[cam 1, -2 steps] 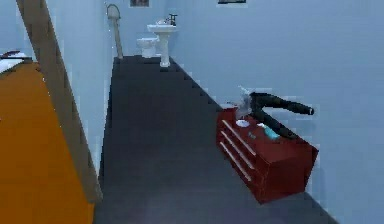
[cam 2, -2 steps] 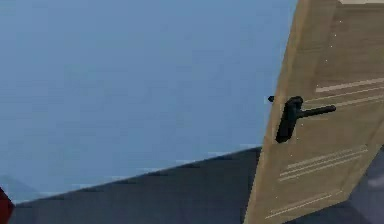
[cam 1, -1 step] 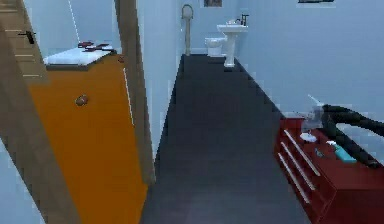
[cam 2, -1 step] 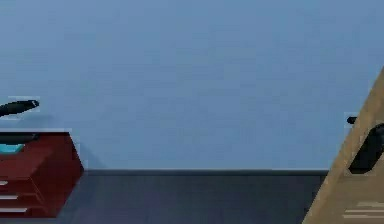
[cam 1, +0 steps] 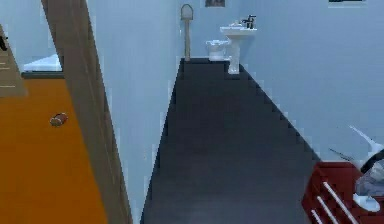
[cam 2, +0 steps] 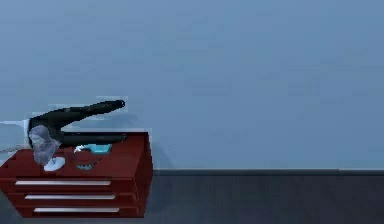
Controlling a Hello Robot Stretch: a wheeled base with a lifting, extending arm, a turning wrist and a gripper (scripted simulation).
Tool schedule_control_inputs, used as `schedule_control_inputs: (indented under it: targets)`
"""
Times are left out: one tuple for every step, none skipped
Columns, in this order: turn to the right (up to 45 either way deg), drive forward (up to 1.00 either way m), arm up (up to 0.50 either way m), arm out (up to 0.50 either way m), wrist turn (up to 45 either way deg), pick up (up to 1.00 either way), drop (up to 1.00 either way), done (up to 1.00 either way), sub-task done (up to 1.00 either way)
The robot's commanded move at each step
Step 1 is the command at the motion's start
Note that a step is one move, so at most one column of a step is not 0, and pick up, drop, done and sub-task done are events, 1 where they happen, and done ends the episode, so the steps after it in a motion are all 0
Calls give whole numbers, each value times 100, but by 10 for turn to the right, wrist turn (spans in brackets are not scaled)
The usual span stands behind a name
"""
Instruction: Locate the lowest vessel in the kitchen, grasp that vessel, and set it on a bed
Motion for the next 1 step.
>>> schedule_control_inputs:
  targets:
    - [-150,0,0,0,0,0,0,0,0]
